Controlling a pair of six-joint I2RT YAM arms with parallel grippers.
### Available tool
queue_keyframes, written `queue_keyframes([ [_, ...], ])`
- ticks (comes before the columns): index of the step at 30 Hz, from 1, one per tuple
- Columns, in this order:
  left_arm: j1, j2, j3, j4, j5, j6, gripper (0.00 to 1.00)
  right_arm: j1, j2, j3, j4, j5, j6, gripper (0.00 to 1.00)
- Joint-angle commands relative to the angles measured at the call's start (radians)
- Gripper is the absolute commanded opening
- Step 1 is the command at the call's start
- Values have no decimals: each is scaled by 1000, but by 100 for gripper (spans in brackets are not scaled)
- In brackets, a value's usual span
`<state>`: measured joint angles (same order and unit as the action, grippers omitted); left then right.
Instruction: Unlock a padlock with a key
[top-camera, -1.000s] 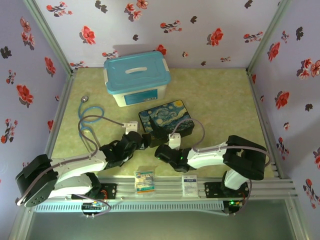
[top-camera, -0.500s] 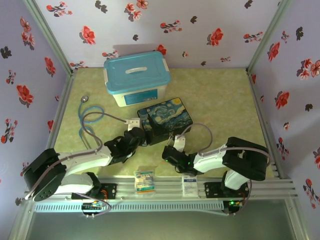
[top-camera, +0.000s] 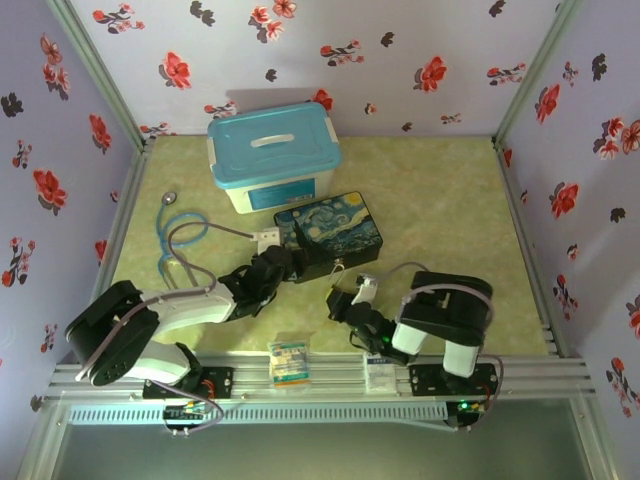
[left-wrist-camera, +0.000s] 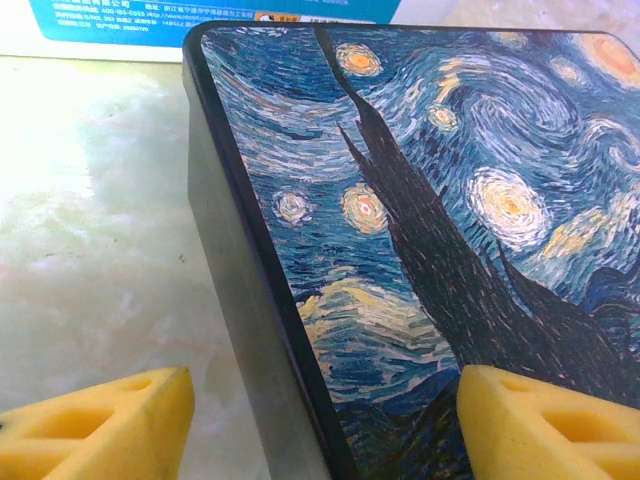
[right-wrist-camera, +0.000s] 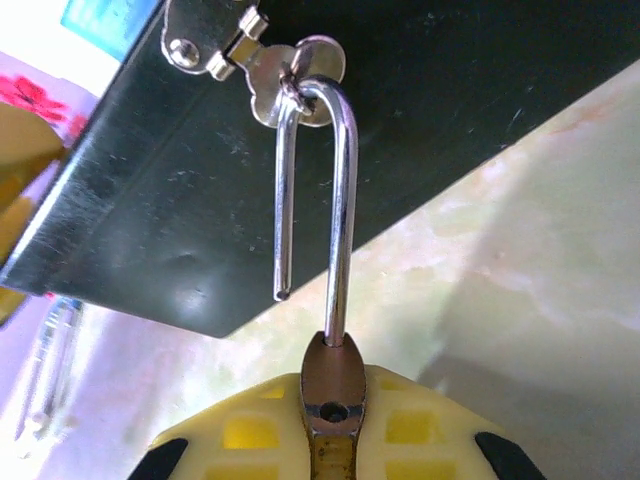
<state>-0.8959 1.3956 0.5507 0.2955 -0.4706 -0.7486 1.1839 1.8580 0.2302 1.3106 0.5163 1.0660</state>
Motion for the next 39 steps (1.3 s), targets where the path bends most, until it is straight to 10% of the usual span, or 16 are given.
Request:
queue_keyframes([
  [1,8,27,-39,-27,-17,-15,67,-9,111,18,77,-112,25,0],
  [23,45,1,-86,-12,2,6,54,25,77,85,79,131,209,0],
  [39,116,73,67,29,79,-7,77,11,111,138,78,162,245,0],
])
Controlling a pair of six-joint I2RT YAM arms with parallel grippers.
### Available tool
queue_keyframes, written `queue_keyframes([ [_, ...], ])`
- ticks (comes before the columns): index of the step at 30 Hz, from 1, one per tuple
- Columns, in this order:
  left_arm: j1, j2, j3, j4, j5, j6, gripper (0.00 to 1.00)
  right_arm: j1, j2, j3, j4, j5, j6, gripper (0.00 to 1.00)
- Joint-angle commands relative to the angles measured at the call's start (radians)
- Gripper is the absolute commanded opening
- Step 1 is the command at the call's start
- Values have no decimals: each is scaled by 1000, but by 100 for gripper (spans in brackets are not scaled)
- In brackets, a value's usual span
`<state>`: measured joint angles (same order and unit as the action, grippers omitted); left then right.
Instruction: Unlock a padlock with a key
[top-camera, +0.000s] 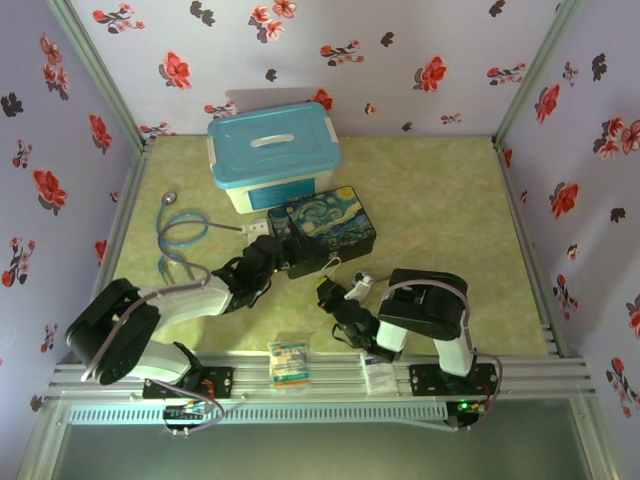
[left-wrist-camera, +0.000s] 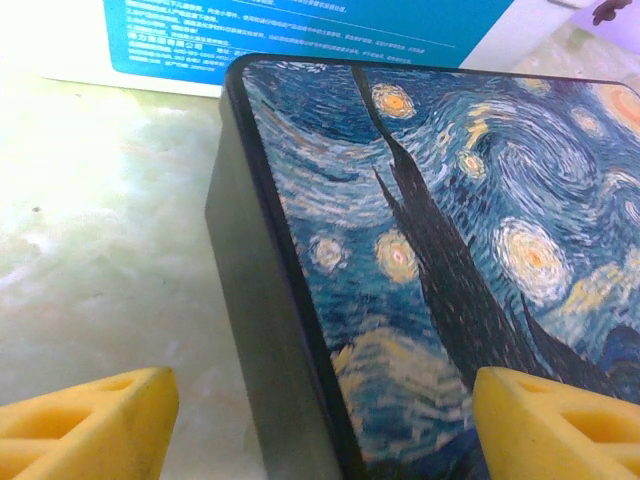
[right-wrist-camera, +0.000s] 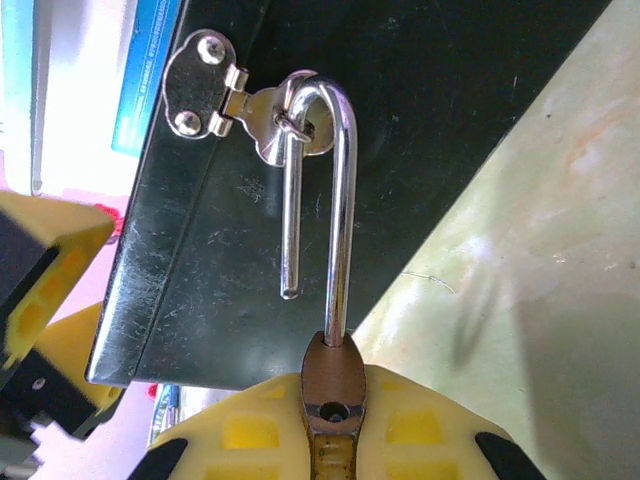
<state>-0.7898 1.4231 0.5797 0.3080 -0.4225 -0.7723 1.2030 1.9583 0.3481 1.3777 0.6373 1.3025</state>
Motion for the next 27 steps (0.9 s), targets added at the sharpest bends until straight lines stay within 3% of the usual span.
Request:
queue_keyframes([
  [1,12,67,41,22,34,10,75,-11,9,19,11,45,13,0],
  [7,15,117,1,36,21,-29,58,-30,15,-9,11,163,160,0],
  [10,17,134,-33,61,21,-36,51,-28,-22,9,11,217,91,0],
  [17,22,137,-81,86,16,-50,50,-77,13,45,12,278,123,0],
  [24,32,137,-85,79,19,-24,46,-104,-54,85,9,282,-77,0],
  [27,45,149,-77,77,28,-27,45,-130,-53,50,9,278,-51,0],
])
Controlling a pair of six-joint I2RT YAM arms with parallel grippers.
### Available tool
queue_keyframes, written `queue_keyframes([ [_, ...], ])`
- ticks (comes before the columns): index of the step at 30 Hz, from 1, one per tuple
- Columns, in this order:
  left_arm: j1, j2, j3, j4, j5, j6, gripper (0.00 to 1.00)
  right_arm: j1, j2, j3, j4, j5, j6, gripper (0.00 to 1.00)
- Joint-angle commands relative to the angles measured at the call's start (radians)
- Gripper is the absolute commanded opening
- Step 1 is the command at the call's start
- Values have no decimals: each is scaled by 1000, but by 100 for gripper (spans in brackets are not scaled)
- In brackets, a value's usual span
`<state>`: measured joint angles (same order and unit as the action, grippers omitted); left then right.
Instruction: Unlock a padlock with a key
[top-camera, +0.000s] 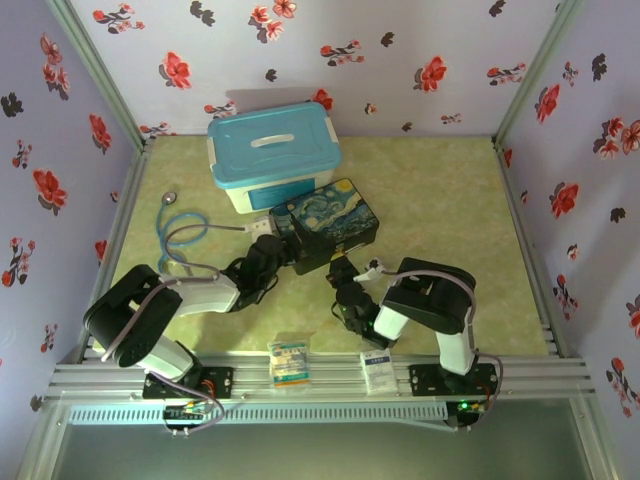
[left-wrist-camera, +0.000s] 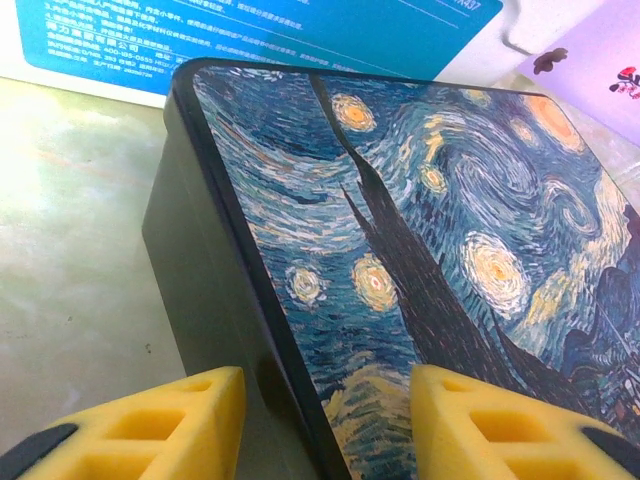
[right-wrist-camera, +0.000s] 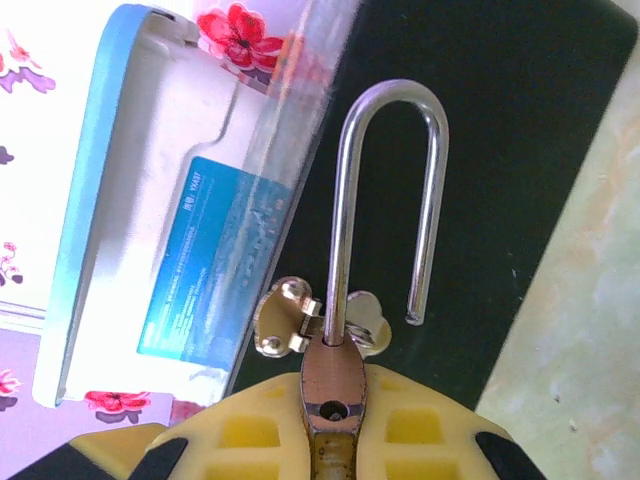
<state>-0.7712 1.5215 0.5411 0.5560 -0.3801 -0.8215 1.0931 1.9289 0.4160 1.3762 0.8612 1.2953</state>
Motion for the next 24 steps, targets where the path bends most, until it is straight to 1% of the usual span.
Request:
queue_keyframes([
  [1,28,52,-38,-171,-13,20,44,-42,-29,-39,11,26,-36,0],
  [2,29,51,-40,-169,-13,18,44,-64,-37,-62,11,-9,-37,0],
  [3,31,48,-44,-171,-13,15,44,-90,-45,-78,11,-69,-44,0],
  [5,41,37,-57,-165,-14,14,45,-165,-70,-109,10,-252,-93,0],
  [8,64,23,-61,-172,-8,26,46,-230,-113,-178,11,-446,-133,0],
  [9,72,19,-61,-175,-5,33,47,-234,-131,-206,11,-461,-145,0],
  [12,96,28,-35,-195,10,63,48,-286,-196,-274,9,-583,-170,0],
  [15,126,43,-18,-199,29,80,49,-381,-245,-286,8,-823,-172,0],
  [16,142,48,-18,-195,44,82,49,-404,-254,-276,-4,-920,-170,0],
  [17,157,49,-14,-191,58,87,49,-440,-264,-252,-25,-1060,-165,0],
  [19,183,54,1,-195,75,101,49,-474,-272,-208,-83,-1266,-157,0],
  [20,197,59,14,-200,88,107,50,-482,-278,-192,-129,-1336,-159,0],
  [22,213,70,38,-205,115,118,51,-487,-282,-182,-195,-1407,-173,0],
  [24,214,76,61,-206,121,124,53,-490,-290,-184,-252,-1439,-182,0],
])
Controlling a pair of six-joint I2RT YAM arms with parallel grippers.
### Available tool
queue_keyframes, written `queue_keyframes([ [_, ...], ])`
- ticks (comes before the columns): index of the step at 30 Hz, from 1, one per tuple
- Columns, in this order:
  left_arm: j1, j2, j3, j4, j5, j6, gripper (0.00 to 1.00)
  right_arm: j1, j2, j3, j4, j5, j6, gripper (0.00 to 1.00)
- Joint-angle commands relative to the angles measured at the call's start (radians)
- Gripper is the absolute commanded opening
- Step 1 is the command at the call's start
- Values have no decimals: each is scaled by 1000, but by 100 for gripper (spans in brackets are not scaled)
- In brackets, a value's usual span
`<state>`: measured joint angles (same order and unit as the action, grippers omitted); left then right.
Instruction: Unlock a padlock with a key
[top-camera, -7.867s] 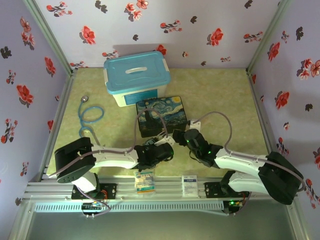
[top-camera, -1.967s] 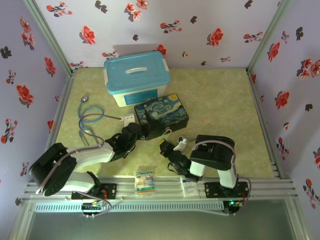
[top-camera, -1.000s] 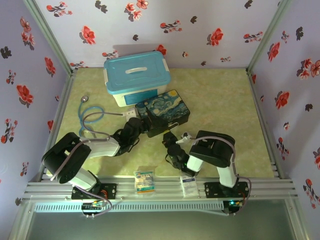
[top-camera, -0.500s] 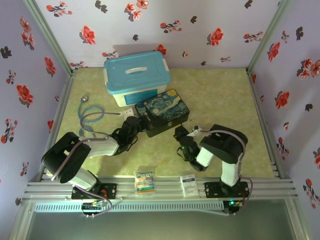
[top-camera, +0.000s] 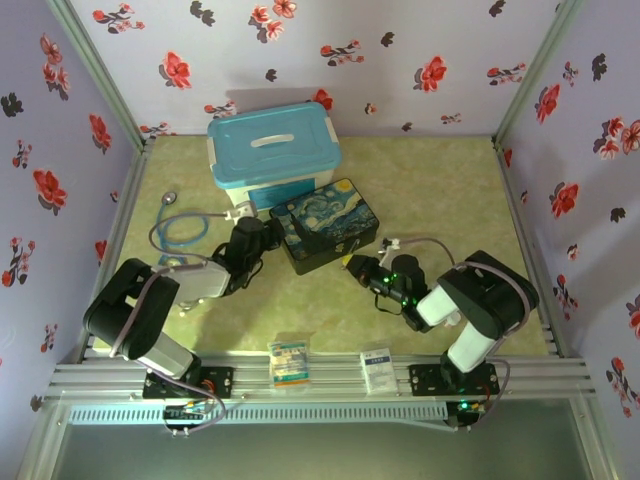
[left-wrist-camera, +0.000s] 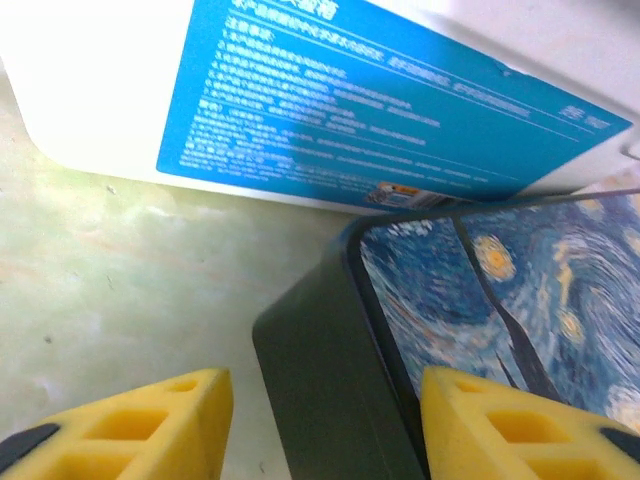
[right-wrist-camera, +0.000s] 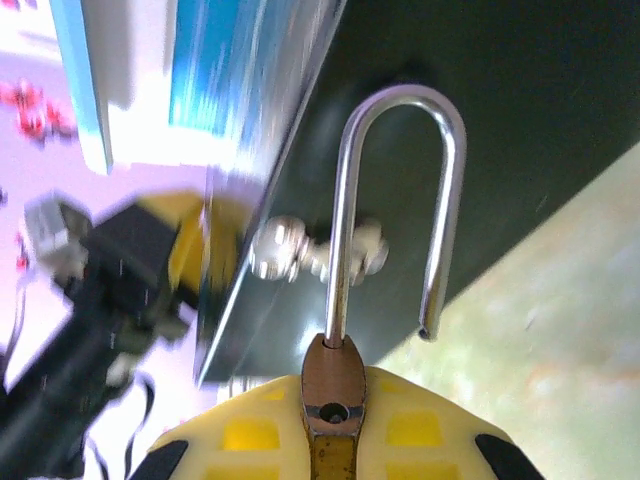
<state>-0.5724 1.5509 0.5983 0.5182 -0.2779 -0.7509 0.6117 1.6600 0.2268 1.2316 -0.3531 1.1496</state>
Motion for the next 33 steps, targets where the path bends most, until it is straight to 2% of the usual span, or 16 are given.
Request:
queue_keyframes([
  [1,16,45,11,-170,19,53,54,-10,-30,-1,-141,-229,-41,0],
  [6,11,-10,-1,-152,27,42,63,-34,-169,-16,-405,-232,-91,0],
  [8,11,-30,2,-164,34,30,68,-51,-278,4,-650,-221,-155,0],
  [12,-1,-6,-1,-103,106,-11,71,-83,-477,93,-1170,-167,-334,0],
  [16,-8,56,-14,2,129,-63,74,-210,-527,120,-1410,-217,-449,0],
  [21,-7,126,39,13,128,-62,73,-217,-395,161,-1424,-213,-477,0],
  [26,-4,188,113,-6,147,-43,67,-217,-399,203,-1529,-97,-519,0],
  [30,2,220,222,-78,148,-4,68,-217,-383,211,-1557,-37,-519,11],
  [32,6,249,283,-106,160,10,68,-217,-372,220,-1575,-2,-524,21],
  [33,8,261,305,-116,161,12,68,-217,-369,223,-1578,12,-524,28],
])
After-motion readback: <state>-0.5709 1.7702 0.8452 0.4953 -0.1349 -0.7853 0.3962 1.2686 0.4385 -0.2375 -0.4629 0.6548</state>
